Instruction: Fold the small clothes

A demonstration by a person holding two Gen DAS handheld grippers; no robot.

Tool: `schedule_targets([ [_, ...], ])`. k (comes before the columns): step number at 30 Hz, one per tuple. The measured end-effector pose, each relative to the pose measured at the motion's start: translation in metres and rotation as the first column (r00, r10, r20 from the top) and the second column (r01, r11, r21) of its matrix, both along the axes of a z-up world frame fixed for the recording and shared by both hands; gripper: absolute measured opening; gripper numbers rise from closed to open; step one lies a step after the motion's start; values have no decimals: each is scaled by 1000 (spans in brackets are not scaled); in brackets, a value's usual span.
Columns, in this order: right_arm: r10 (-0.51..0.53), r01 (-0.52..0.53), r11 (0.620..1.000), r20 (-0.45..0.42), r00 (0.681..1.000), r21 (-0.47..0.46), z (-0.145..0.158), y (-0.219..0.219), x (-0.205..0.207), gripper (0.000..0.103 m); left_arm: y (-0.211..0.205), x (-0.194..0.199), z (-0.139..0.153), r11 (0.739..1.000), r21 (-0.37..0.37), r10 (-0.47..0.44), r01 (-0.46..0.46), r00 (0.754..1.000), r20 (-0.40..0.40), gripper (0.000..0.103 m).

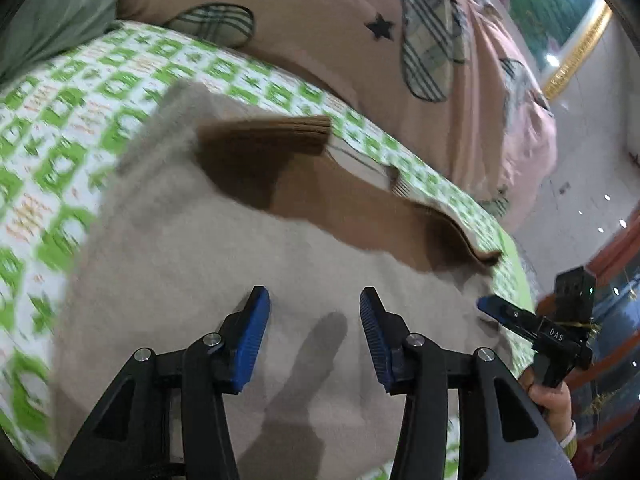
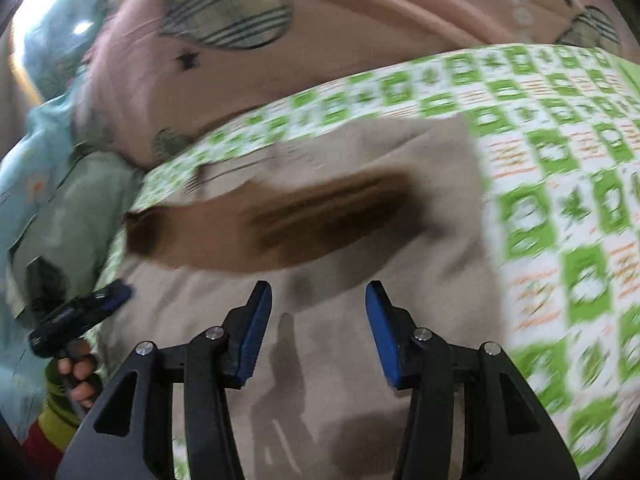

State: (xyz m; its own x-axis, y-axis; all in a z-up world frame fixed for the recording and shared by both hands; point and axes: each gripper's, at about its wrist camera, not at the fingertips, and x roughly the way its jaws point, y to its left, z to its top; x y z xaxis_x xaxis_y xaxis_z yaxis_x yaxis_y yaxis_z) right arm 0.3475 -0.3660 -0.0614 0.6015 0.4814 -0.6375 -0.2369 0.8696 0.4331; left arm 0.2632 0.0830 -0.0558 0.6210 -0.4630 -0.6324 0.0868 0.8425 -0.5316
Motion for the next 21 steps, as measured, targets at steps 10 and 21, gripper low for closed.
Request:
schedule_targets([
  [10,-259,252,955,26,966,156,14,-60,15,56,74,57,14,964,-6,266,-266,964,27,47],
  [21,-114,99,974,65,991,205,20,-22,-88,61,47,-51,27,971,-142,200,-190,978,62,51],
])
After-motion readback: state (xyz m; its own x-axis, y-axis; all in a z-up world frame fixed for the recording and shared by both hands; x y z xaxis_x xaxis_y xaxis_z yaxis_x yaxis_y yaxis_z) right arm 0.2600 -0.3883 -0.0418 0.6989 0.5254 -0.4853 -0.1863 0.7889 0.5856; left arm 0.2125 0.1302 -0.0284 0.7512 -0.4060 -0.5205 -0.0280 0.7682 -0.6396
